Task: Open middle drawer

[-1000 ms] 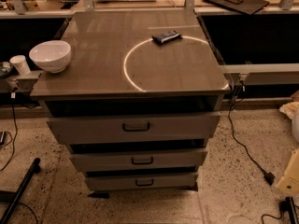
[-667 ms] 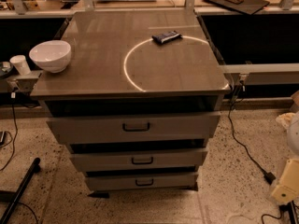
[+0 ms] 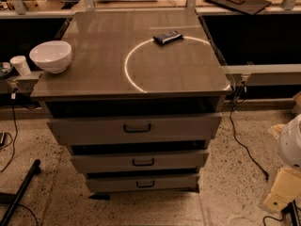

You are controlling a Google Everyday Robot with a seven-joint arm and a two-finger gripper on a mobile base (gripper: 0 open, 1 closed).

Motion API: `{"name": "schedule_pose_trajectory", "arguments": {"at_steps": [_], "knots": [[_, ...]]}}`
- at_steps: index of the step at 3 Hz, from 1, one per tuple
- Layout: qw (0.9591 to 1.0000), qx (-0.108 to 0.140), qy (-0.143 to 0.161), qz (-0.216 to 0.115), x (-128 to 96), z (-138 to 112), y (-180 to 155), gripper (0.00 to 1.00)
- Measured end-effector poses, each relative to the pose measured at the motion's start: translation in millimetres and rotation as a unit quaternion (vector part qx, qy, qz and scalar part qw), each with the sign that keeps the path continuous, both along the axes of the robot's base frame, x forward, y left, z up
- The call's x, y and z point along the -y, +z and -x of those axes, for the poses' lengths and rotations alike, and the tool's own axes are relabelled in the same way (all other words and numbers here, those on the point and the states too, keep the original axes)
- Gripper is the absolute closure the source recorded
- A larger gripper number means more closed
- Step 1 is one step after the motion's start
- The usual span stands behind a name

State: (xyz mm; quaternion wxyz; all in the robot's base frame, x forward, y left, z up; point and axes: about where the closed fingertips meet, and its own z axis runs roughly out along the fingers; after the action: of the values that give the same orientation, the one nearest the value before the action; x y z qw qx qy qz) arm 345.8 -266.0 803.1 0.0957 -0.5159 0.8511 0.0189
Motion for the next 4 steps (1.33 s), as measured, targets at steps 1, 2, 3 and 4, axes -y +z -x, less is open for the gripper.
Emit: {"name": "schedule_pose_trajectory", "arguments": {"at_steps": [1,2,3,4], "knots": [[0.9994,-0.006,0.029,-0.020,-19,-1,-10,0.00],[0.9972,-0.019,0.053,-0.049,-36,-2,-30,0.00],[0.9947,-0.034,0.068,-0.069,-48,-2,-51,0.00],[0.9919,-0.049,0.079,-0.086,-59,-1,-70,0.00]]}}
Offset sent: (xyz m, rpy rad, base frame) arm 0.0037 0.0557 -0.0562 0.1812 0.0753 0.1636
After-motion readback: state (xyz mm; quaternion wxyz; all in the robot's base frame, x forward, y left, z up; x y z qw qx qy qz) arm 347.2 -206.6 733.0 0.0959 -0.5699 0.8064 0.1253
